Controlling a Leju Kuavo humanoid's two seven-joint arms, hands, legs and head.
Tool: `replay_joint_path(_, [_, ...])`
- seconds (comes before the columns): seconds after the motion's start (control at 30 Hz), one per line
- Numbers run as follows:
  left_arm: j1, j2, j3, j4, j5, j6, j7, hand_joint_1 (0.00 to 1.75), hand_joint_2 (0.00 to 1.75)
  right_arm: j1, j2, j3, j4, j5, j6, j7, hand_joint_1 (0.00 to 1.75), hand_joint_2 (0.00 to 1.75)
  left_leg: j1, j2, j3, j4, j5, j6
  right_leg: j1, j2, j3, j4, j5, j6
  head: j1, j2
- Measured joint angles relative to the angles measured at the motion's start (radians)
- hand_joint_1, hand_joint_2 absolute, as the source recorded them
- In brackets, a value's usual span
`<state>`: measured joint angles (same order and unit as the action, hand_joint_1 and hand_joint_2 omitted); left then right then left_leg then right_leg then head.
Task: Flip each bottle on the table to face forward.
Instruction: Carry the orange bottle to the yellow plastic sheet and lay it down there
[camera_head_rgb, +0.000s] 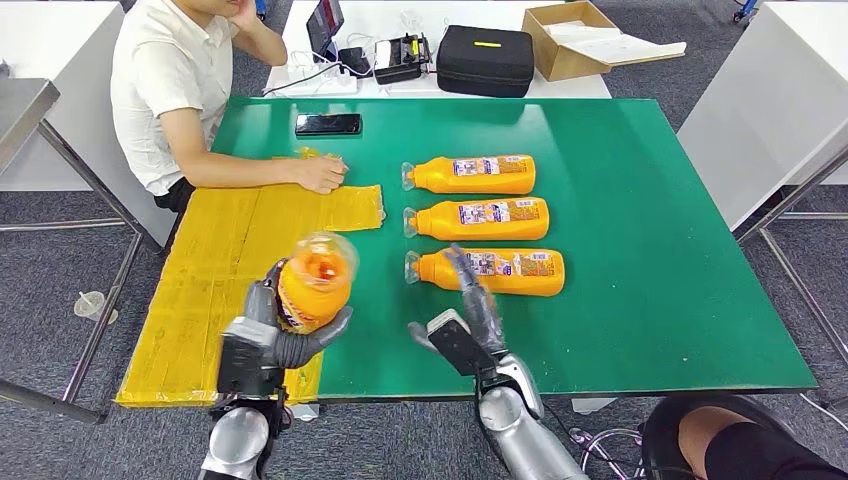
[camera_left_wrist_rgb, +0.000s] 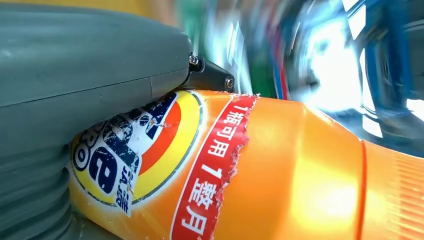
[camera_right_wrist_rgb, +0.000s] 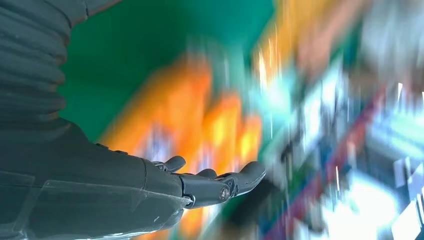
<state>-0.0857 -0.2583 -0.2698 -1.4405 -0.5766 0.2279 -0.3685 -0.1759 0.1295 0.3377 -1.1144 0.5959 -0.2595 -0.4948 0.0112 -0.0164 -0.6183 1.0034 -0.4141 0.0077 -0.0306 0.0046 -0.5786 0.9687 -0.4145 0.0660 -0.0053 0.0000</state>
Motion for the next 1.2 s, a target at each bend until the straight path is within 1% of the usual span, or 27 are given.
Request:
replay_joint_path(0.03, [-0.007, 0.010, 0.006, -0.008, -0.218, 0.055, 0.048, 1.75, 1.75, 0.004, 0.007, -0.039, -0.031, 0.043, -0.040, -0.006, 0.00, 1.75, 0.000, 0.000, 0.000, 0.000, 0.000, 0.000, 0.000, 0.000, 0.000, 0.000, 0.000, 0.000, 0.000, 0.000])
replay_joint_path(0.07, [-0.017, 0.022, 0.012, -0.009, -0.411, 0.089, 0.096, 1.75, 1.75, 0.007, 0.014, -0.076, -0.065, 0.076, -0.064, -0.016, 0.00, 1.75, 0.000, 0.000, 0.000, 0.000, 0.000, 0.000, 0.000, 0.000, 0.000, 0.000, 0.000, 0.000, 0.000, 0.000])
replay_joint_path(0.1, [-0.029, 0.035, 0.019, -0.004, -0.571, 0.107, 0.141, 1.75, 1.75, 0.008, 0.022, -0.110, -0.101, 0.104, -0.077, -0.027, 0.00, 1.75, 0.000, 0.000, 0.000, 0.000, 0.000, 0.000, 0.000, 0.000, 0.000, 0.000, 0.000, 0.000, 0.000, 0.000])
replay_joint_path(0.13, [-0.044, 0.048, 0.026, 0.008, -0.682, 0.115, 0.180, 1.75, 1.75, 0.010, 0.029, -0.139, -0.135, 0.125, -0.080, -0.038, 0.00, 1.75, 0.000, 0.001, 0.001, 0.000, 0.000, 0.000, 0.000, 0.000, 0.000, 0.000, 0.000, 0.000, 0.000, 0.000])
replay_joint_path(0.17, [-0.063, 0.063, 0.033, 0.029, -0.749, 0.117, 0.215, 1.75, 1.75, 0.012, 0.037, -0.161, -0.167, 0.141, -0.077, -0.047, 0.00, 1.75, 0.000, 0.001, 0.001, 0.000, 0.000, -0.001, 0.000, 0.001, 0.000, 0.000, 0.000, 0.000, 0.000, 0.000])
replay_joint_path(0.2, [-0.086, 0.076, 0.040, 0.057, -0.782, 0.117, 0.242, 1.75, 1.75, 0.014, 0.043, -0.176, -0.194, 0.151, -0.071, -0.053, 0.00, 1.75, 0.000, 0.001, 0.001, 0.000, 0.001, -0.001, 0.000, 0.001, 0.000, 0.000, 0.000, 0.000, 0.000, 0.000])
replay_joint_path(0.27, [-0.132, 0.104, 0.056, 0.126, -0.794, 0.121, 0.272, 1.75, 1.75, 0.017, 0.054, -0.192, -0.234, 0.164, -0.061, -0.060, 0.00, 1.75, 0.000, 0.001, 0.001, 0.000, 0.001, -0.002, 0.000, 0.001, 0.000, 0.001, 0.000, 0.000, 0.000, 0.000])
replay_joint_path(0.37, [-0.178, 0.128, 0.073, 0.208, -0.798, 0.133, 0.276, 1.75, 1.75, 0.021, 0.066, -0.202, -0.266, 0.173, -0.062, -0.066, 0.00, 1.75, 0.000, 0.001, 0.001, 0.000, 0.002, -0.002, 0.000, 0.001, 0.000, 0.001, 0.000, 0.000, 0.000, 0.000])
replay_joint_path(0.57, [-0.214, 0.148, 0.082, 0.283, -0.807, 0.135, 0.279, 1.75, 1.75, 0.025, 0.075, -0.214, -0.286, 0.173, -0.068, -0.070, 0.00, 1.75, 0.000, 0.000, 0.000, 0.000, 0.002, -0.001, 0.000, 0.001, -0.001, 0.001, 0.000, 0.000, 0.000, 0.000])
replay_joint_path(0.7, [-0.246, 0.168, 0.084, 0.347, -0.863, 0.126, 0.302, 1.75, 1.75, 0.024, 0.078, -0.215, -0.286, 0.153, -0.040, -0.074, 0.00, 1.75, 0.000, 0.000, 0.000, 0.000, 0.002, -0.001, 0.000, 0.001, -0.001, 0.001, 0.000, 0.000, 0.000, 0.000])
replay_joint_path(0.77, [-0.275, 0.185, 0.088, 0.423, -0.859, 0.137, 0.284, 1.75, 1.75, 0.023, 0.082, -0.214, -0.278, 0.133, -0.026, -0.082, 0.00, 1.75, 0.000, 0.000, 0.000, 0.000, 0.002, -0.002, 0.001, 0.001, -0.001, 0.002, 0.000, 0.000, 0.000, 0.000])
replay_joint_path(0.87, [-0.309, 0.201, 0.108, 0.537, -0.800, 0.146, 0.233, 1.75, 1.75, 0.021, 0.087, -0.212, -0.262, 0.107, -0.011, -0.097, 0.00, 1.75, 0.001, 0.000, 0.000, 0.000, 0.003, -0.002, 0.001, 0.001, -0.001, 0.002, 0.001, 0.000, 0.000, 0.000])
replay_joint_path(1.03, [-0.337, 0.209, 0.148, 0.647, -0.702, 0.100, 0.165, 1.75, 1.75, 0.021, 0.088, -0.205, -0.244, 0.084, 0.004, -0.110, 0.00, 1.75, 0.001, -0.001, 0.000, 0.000, 0.003, -0.002, 0.000, -0.001, 0.000, 0.002, 0.000, 0.000, 0.000, 0.000])
replay_joint_path(1.13, [-0.361, 0.209, 0.171, 0.691, -0.649, 0.071, 0.141, 1.75, 0.44, 0.017, 0.088, -0.200, -0.231, 0.073, 0.018, -0.117, 0.00, 1.75, 0.000, -0.003, 0.000, 0.000, 0.003, -0.002, 0.000, -0.001, 0.001, 0.002, 0.000, 0.000, 0.000, 0.000])
replay_joint_path(1.17, [-0.370, 0.209, 0.176, 0.706, -0.642, 0.069, 0.140, 1.67, 0.00, 0.014, 0.088, -0.197, -0.226, 0.070, 0.021, -0.120, 0.00, 1.75, 0.000, -0.003, 0.001, 0.000, 0.003, -0.002, 0.000, -0.001, 0.001, 0.002, 0.000, 0.000, 0.000, 0.000])
replay_joint_path(1.2, [-0.379, 0.209, 0.179, 0.722, -0.639, 0.067, 0.143, 1.29, 0.00, 0.011, 0.088, -0.194, -0.220, 0.068, 0.025, -0.123, 0.00, 1.75, 0.000, -0.003, 0.001, 0.000, 0.003, -0.002, 0.000, -0.001, 0.001, 0.002, 0.000, 0.000, 0.000, 0.000])
